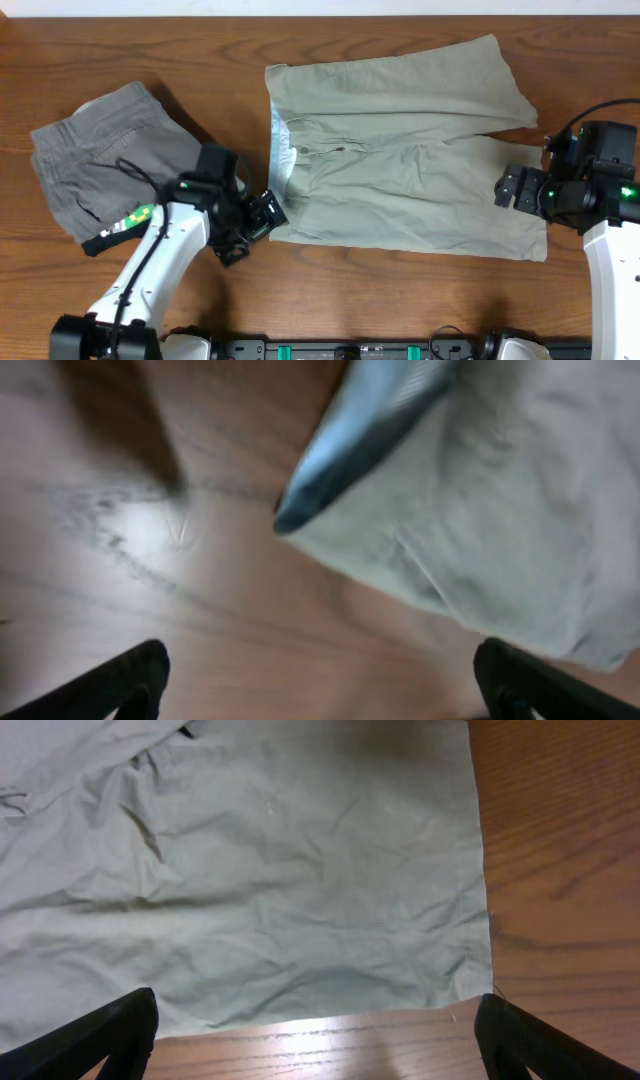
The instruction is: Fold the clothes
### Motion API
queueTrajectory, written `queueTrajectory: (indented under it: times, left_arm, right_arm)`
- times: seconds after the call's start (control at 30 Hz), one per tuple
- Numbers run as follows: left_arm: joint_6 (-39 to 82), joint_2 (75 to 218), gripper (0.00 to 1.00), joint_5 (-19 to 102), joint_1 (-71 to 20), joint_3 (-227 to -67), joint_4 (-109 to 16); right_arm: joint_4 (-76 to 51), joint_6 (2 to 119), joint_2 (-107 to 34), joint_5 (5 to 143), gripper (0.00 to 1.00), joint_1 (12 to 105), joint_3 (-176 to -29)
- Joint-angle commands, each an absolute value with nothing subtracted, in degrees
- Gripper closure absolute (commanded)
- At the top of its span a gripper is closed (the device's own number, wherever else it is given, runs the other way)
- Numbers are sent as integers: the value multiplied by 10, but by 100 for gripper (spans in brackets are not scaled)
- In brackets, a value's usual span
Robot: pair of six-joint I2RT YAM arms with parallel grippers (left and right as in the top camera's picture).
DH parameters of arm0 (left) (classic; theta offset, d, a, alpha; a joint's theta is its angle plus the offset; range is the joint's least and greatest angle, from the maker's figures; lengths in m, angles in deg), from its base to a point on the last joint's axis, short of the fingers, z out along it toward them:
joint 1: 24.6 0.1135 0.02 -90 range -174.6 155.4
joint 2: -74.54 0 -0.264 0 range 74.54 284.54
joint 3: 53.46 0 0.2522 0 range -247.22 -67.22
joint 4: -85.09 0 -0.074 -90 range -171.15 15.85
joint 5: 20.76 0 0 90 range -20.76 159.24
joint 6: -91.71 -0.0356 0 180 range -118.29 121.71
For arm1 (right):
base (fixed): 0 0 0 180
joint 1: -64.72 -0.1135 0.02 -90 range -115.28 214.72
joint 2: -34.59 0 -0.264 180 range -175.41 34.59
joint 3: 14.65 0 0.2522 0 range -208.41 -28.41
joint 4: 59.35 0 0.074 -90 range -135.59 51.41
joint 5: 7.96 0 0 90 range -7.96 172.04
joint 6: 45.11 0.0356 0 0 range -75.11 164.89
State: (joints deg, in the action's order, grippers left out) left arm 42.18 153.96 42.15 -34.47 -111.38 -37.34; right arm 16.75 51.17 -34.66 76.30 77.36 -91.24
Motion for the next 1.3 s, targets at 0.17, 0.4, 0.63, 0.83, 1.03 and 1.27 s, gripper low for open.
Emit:
queueTrajectory:
  times: [0.17,0.4,0.63,0.83,1.03,1.27]
  left_arm:
    - [543,1543,6,391,-377,-1013,-535]
    - [597,1543,12,471,-416,-988,-586]
    - [625,1543,22,478,-437,-983,-621]
    - [636,1543,26,521,-440,-983,-635]
    - [635,1543,62,537,-440,-983,-666]
    - [628,1543,94,536,-440,-983,-676]
  right_arm:
    - [168,506,-345,769,1,776,-913]
    - [170,506,-345,769,1,776,-913]
    - [170,506,-345,769,1,776,-913]
    - [170,506,-345,769,1,776,-913]
    - [170,506,-345,769,1,776,-913]
    - [192,581,-349,847,1,776,-913]
